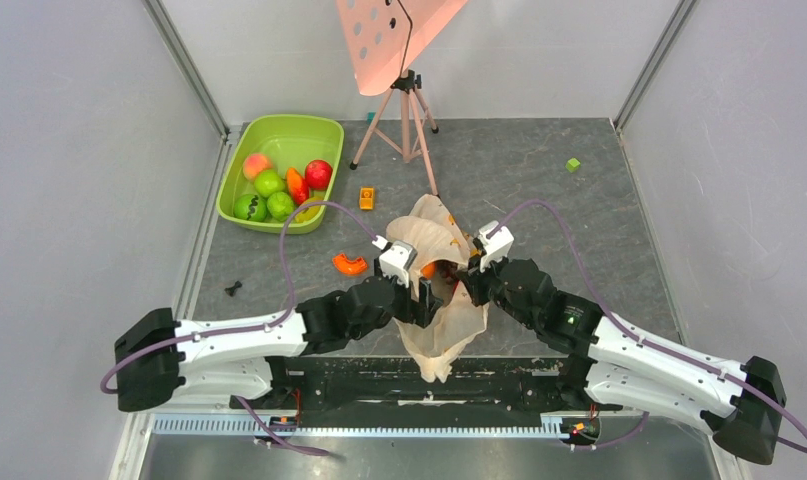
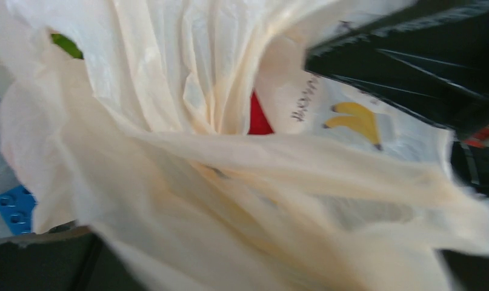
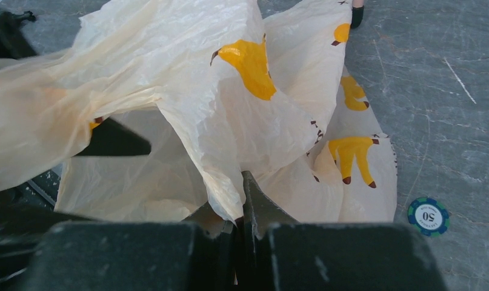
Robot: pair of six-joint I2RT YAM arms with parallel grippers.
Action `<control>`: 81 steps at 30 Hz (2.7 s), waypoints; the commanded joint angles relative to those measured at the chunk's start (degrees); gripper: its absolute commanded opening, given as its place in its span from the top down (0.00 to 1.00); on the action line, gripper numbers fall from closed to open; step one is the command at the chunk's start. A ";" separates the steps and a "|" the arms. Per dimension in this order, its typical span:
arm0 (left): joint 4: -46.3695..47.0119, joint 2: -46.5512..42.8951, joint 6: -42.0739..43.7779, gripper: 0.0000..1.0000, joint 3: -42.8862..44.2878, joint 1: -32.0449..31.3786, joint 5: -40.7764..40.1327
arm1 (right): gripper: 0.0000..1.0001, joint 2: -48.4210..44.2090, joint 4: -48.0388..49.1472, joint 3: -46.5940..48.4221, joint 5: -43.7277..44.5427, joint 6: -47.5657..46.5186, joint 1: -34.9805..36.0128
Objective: Take the fake fruits out of the plastic bag
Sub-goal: Take out the fake fruit from the plastic bag.
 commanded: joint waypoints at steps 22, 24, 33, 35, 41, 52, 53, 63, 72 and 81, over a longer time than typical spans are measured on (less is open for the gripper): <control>5.46 16.07 5.10 0.00 6.60 9.25 -11.94 | 0.99 -6.80 14.07 -11.48 -6.69 -0.34 1.78; 5.40 17.05 4.97 0.00 7.22 10.75 -10.86 | 0.98 -6.51 14.25 -11.31 -6.76 -0.51 1.78; 1.84 22.59 4.21 0.00 12.20 14.76 -6.21 | 0.98 -4.76 14.68 -10.69 -6.90 -1.06 1.78; 0.99 23.98 3.39 0.00 13.27 15.66 -4.87 | 0.98 -4.66 14.78 -10.59 -7.09 -1.11 1.84; -0.36 28.05 1.61 0.00 15.05 17.99 -1.06 | 0.98 -4.62 14.65 -10.60 -7.11 -1.15 1.86; 0.21 34.09 -0.37 0.00 17.75 21.24 4.14 | 0.98 -4.62 14.52 -10.27 -7.88 -1.31 1.87; 0.89 34.29 -0.47 0.00 17.70 21.42 4.48 | 0.98 -4.68 14.52 -10.25 -7.97 -1.32 1.88; 7.51 32.46 1.22 0.14 14.47 21.46 5.80 | 0.98 -5.26 14.08 -10.17 -7.77 -1.29 1.88; 6.40 26.82 3.75 0.30 12.10 21.44 10.37 | 0.98 -5.07 14.70 -10.43 -7.60 -1.06 1.87; -4.53 18.00 7.16 0.29 12.24 21.43 20.70 | 0.98 -6.67 13.01 -10.36 -3.75 -0.67 1.92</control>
